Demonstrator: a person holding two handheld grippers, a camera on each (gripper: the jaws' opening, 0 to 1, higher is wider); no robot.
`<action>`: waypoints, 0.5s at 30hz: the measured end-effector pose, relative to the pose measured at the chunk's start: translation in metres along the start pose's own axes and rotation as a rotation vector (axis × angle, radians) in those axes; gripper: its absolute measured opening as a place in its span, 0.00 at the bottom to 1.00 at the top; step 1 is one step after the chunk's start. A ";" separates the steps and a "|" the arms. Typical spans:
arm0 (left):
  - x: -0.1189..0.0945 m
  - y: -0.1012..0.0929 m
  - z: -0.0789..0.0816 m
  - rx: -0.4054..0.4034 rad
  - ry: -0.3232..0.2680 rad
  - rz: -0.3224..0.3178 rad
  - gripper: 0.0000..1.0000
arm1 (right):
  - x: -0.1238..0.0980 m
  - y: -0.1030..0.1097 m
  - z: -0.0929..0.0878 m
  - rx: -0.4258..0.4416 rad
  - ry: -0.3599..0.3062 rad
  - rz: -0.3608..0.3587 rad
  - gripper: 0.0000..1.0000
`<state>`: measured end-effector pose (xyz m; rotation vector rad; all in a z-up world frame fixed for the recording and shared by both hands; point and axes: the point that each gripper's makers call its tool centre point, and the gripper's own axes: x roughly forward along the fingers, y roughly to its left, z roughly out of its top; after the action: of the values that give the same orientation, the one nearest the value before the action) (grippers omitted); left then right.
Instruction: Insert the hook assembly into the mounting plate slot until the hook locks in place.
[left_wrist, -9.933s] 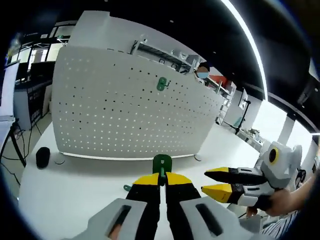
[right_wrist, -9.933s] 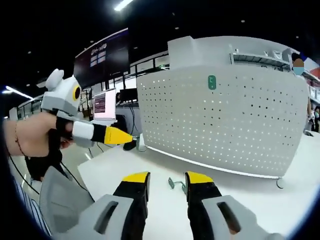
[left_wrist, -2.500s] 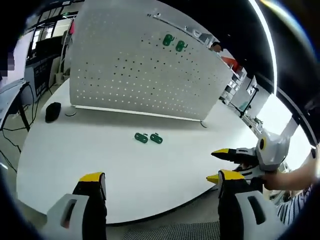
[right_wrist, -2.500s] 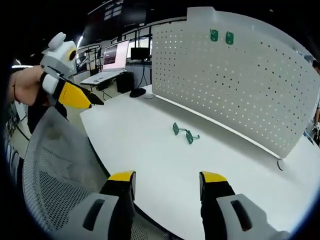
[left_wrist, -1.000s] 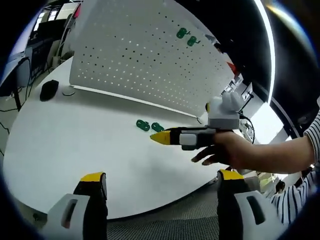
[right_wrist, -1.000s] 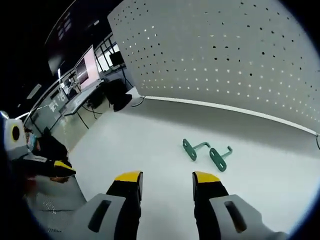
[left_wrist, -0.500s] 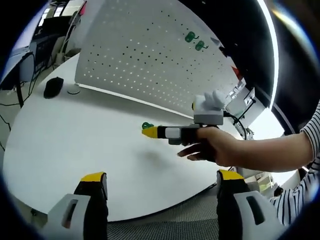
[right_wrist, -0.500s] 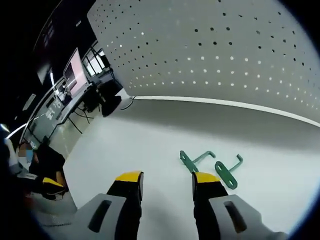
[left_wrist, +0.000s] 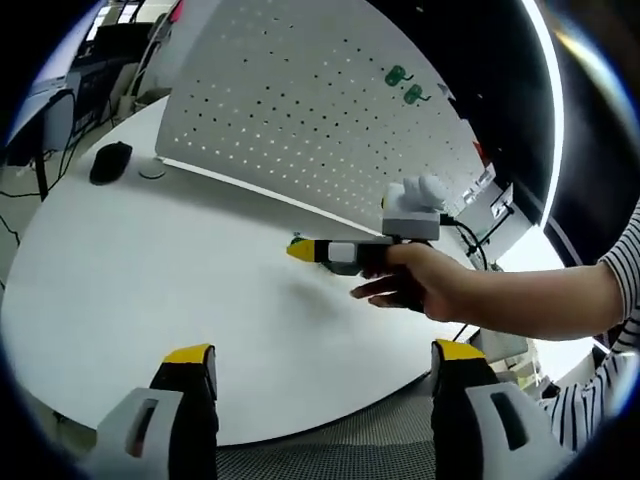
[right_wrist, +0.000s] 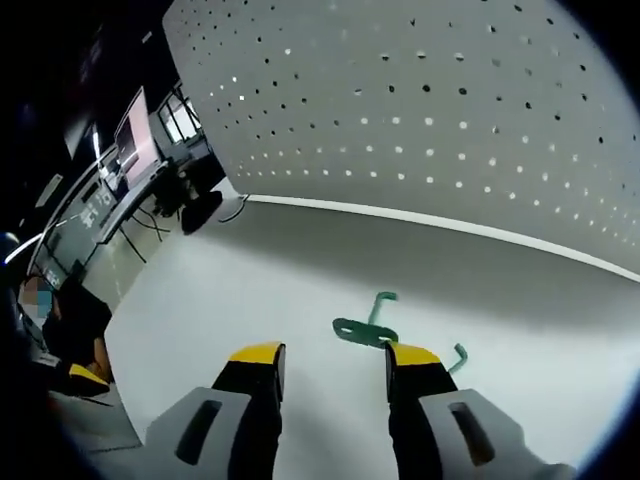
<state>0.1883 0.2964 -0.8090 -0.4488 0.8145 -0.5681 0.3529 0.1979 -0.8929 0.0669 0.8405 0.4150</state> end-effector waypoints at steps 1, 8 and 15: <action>0.000 0.000 0.000 -0.003 -0.001 0.000 0.90 | 0.003 -0.002 0.003 0.006 -0.001 -0.001 0.37; 0.001 0.003 0.001 -0.016 -0.001 0.004 0.90 | 0.015 -0.005 0.016 0.013 -0.008 -0.031 0.35; 0.001 0.005 0.002 -0.024 -0.005 0.009 0.89 | 0.019 -0.011 0.015 -0.060 0.012 -0.079 0.23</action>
<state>0.1918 0.2995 -0.8110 -0.4684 0.8193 -0.5492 0.3789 0.1968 -0.8991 -0.0248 0.8393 0.3663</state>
